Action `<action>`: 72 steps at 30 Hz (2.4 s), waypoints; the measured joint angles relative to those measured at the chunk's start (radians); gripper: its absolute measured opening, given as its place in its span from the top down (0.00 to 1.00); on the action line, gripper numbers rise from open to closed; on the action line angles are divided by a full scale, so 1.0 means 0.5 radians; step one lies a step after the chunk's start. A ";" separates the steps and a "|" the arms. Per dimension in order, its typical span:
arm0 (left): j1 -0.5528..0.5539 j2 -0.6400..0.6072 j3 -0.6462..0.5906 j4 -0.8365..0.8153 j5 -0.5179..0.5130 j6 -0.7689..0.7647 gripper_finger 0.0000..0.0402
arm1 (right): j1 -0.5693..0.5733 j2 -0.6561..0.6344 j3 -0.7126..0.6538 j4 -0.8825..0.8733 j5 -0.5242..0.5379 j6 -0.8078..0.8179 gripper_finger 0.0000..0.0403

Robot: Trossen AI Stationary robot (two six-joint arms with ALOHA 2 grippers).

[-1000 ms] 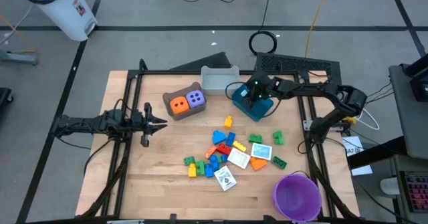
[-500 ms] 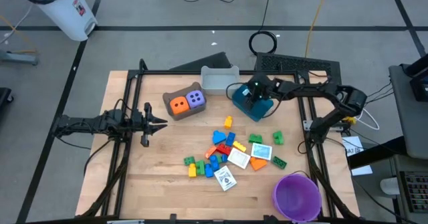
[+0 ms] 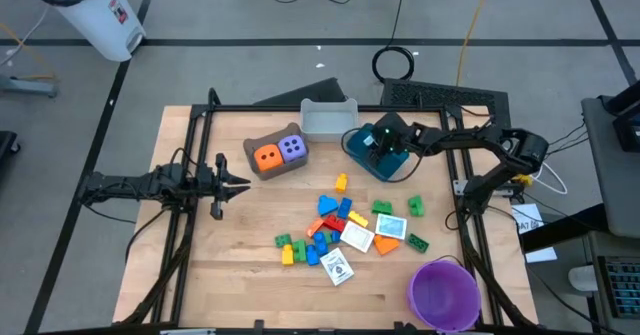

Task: Pick & Place Toys
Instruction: Put the light blue 8 studs game piece into the blue bin, then put the green right 2 studs game piece into the blue bin

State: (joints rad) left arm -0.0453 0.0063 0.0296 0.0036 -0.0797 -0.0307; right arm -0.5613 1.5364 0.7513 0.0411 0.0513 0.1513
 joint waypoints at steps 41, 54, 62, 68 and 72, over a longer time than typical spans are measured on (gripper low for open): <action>0.000 0.000 0.000 0.000 0.000 0.000 0.81 | 0.074 -0.190 0.001 0.054 0.000 -0.014 0.33; 0.000 0.000 0.000 0.000 0.000 0.001 0.81 | 0.420 -0.815 0.001 -0.588 -0.001 0.256 0.36; 0.000 0.000 0.000 0.000 -0.001 0.001 0.81 | 0.632 -1.050 0.001 -1.032 -0.001 0.528 0.36; 0.000 0.000 0.000 0.000 0.000 0.001 0.81 | 0.732 -1.131 0.001 -1.373 -0.001 0.811 0.36; 0.000 0.000 0.000 0.000 -0.001 0.000 0.81 | 0.776 -1.146 0.001 -1.626 -0.001 0.998 0.36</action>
State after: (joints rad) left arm -0.0453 0.0063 0.0296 0.0036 -0.0799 -0.0305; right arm -0.1734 0.9634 0.7517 -0.7718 0.0509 0.6502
